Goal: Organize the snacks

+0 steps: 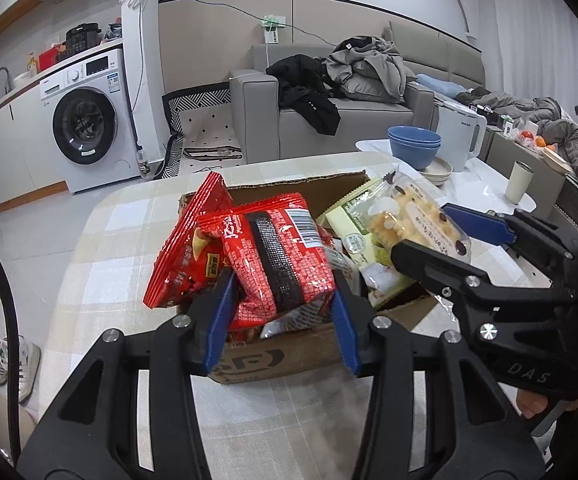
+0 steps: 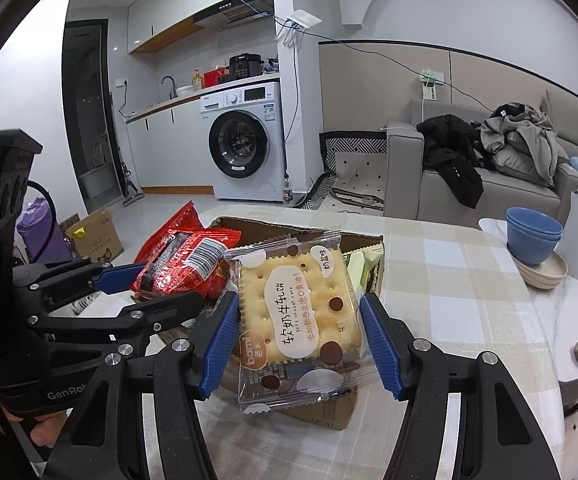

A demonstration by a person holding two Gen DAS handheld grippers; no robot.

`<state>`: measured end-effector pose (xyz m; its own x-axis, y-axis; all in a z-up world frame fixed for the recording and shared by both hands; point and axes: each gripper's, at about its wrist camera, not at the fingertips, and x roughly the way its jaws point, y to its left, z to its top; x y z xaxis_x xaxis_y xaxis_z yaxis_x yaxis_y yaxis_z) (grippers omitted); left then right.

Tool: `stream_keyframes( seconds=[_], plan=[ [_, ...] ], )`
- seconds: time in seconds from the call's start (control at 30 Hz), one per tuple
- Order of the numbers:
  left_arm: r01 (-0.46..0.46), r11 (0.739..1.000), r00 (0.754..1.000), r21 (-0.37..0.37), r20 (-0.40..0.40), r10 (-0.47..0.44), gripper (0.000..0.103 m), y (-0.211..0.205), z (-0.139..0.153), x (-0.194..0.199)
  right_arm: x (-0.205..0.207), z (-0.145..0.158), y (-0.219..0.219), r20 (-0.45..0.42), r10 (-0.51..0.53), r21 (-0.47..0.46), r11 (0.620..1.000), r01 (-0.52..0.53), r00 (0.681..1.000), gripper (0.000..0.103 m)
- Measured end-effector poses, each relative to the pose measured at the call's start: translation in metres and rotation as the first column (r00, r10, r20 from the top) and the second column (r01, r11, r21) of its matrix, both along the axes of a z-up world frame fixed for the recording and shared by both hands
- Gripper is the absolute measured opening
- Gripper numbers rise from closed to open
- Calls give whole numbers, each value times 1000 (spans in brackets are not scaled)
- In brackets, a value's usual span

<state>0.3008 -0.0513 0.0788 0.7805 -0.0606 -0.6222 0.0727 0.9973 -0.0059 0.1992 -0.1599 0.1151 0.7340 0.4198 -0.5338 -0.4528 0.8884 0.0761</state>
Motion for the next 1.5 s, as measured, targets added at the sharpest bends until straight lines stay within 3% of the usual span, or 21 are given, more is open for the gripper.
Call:
stream_keyframes(
  seconds=[0.37, 0.47, 0.5, 0.6, 0.77, 0.8, 1.03, 1.3, 1.5],
  plan=[
    [-4, 1000, 999, -3, -33, 4, 44, 10, -11, 27, 17, -2, 4, -20, 23, 10, 1000, -23, 1000, 63],
    [-3, 1000, 999, 0, -33, 3, 51, 10, -12, 23, 11, 2, -4, -9, 18, 15, 1000, -18, 1000, 78],
    [1, 1000, 1000, -4, -25, -1, 56, 9, -10, 19, 8, 3, -7, -4, 16, 19, 1000, -16, 1000, 85],
    [4, 1000, 1000, -11, 9, -4, 83, 8, -5, 7, -3, 7, -19, 1, -1, 38, 999, 1, 1000, 99],
    [21, 999, 999, -41, 44, -20, 92, 11, 2, -16, -20, 8, -35, 9, -22, 47, 999, 21, 1000, 103],
    [23, 999, 998, -47, 57, -20, 103, 12, 3, -23, -25, 7, -37, 8, -22, 53, 998, 21, 1000, 103],
    [1, 998, 995, -69, 97, 6, 102, 22, -7, -57, -50, -3, -44, 23, 1, 84, 997, -3, 1000, 103],
    [-18, 994, 995, -103, 95, 28, 102, 39, -41, -91, -74, -18, -49, 45, 9, 119, 993, -15, 999, 103],
    [-30, 996, 991, -89, 126, 42, 102, 46, -59, -112, -83, -27, -50, 64, 16, 132, 991, -24, 998, 103]
  ],
)
